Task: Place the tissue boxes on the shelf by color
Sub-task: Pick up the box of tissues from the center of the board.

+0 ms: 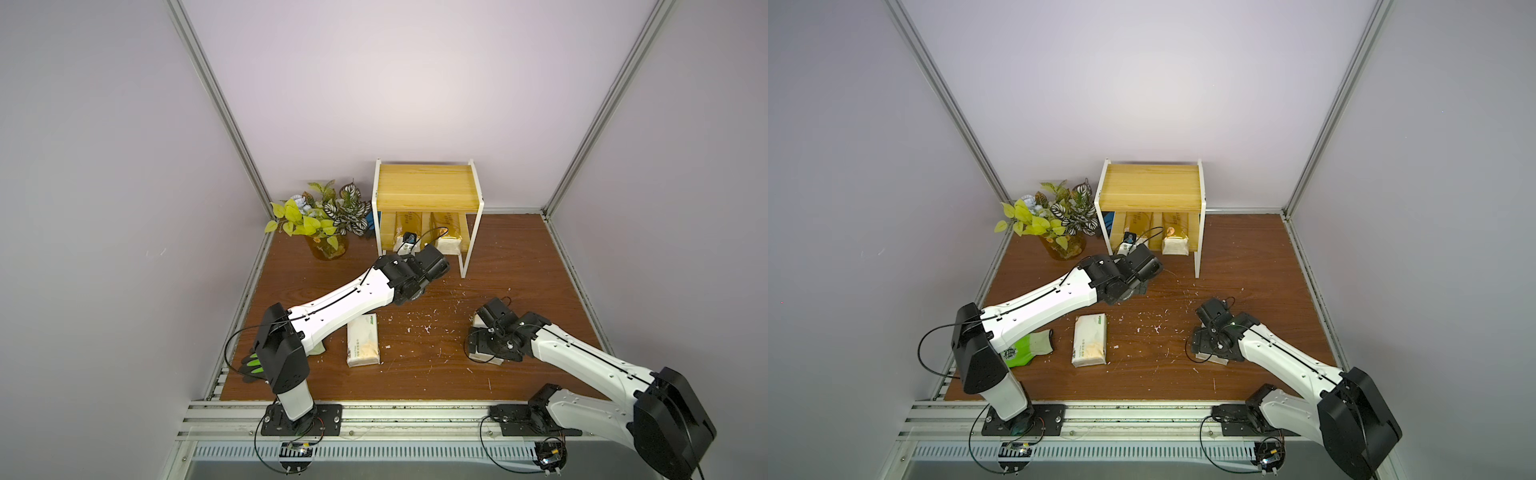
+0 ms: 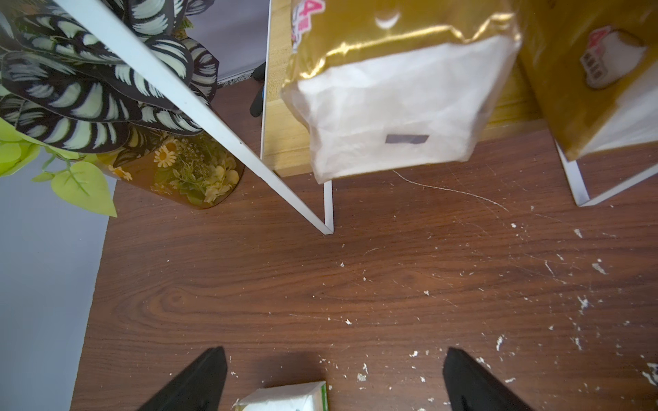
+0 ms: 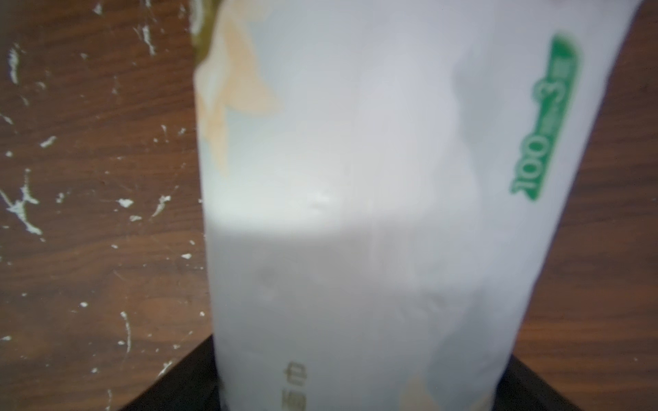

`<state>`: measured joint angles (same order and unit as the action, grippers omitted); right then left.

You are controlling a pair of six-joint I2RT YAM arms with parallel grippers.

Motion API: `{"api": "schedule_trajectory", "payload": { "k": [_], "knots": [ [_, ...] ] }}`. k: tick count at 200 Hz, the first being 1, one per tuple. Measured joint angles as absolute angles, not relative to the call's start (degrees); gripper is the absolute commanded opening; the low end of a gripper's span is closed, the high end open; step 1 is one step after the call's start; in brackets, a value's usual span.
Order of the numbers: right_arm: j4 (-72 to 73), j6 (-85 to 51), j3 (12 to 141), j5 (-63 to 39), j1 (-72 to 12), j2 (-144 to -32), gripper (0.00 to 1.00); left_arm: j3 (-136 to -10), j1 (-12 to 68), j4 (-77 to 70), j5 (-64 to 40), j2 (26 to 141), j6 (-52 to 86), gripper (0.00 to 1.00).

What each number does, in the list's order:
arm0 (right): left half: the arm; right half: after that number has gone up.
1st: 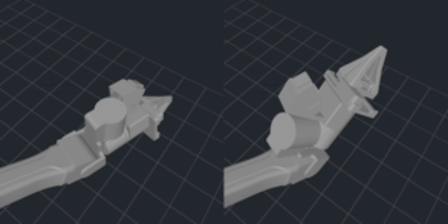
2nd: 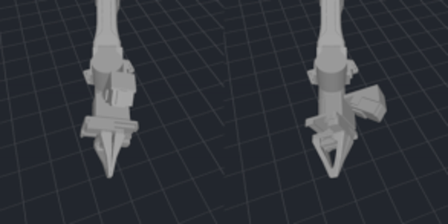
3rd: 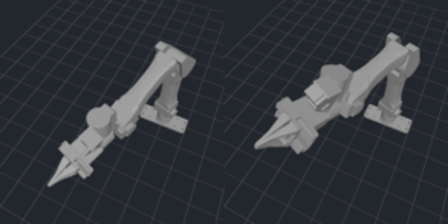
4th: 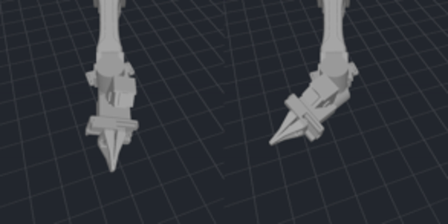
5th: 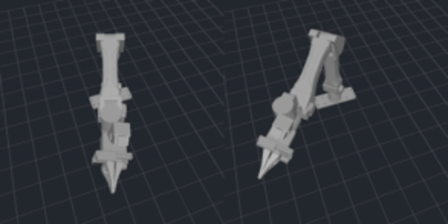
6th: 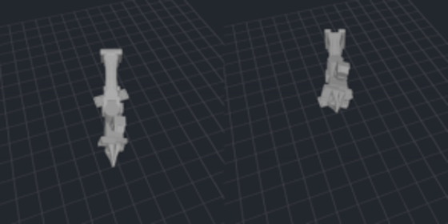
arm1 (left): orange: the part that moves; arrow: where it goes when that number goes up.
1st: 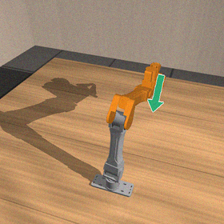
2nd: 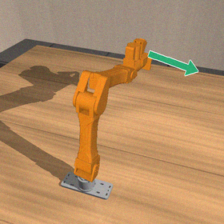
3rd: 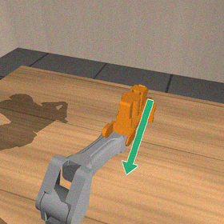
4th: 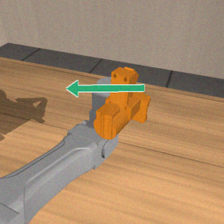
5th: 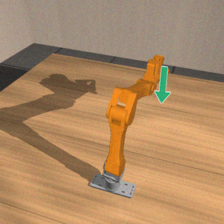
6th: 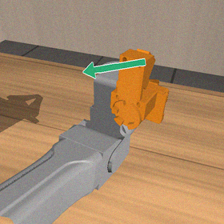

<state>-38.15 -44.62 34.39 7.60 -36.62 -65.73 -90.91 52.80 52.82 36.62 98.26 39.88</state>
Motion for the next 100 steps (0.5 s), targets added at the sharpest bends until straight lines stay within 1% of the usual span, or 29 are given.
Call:
{"api": "schedule_trajectory", "payload": {
  "k": [16, 25, 41, 61, 100],
  "knots": [
    [-38.0, -44.6, 33.5, 7.6, -36.6, -66.2, 0.99, -91.2, 52.8, 52.9, 36.4, 98.5, 39.9, 0.98],
    [-38.0, -44.6, 32.9, 7.6, -36.6, -66.3, 0.95, -91.3, 52.8, 52.8, 36.4, 98.6, 39.9, 0.98],
    [-38.2, -44.5, 32.3, 7.6, -36.6, -66.3, 0.75, -91.4, 52.8, 52.8, 36.3, 98.6, 39.9, 0.98],
    [-38.4, -44.8, 32.2, 7.7, -36.6, -65.1, 0.62, -91.7, 52.8, 52.8, 36.3, 98.7, 39.9, 0.98],
    [-40.4, -45.1, 32.1, 7.7, -36.6, -62.5, 0.59, -91.8, 52.8, 52.8, 36.2, 98.7, 39.9, 0.99]
  ]
}}
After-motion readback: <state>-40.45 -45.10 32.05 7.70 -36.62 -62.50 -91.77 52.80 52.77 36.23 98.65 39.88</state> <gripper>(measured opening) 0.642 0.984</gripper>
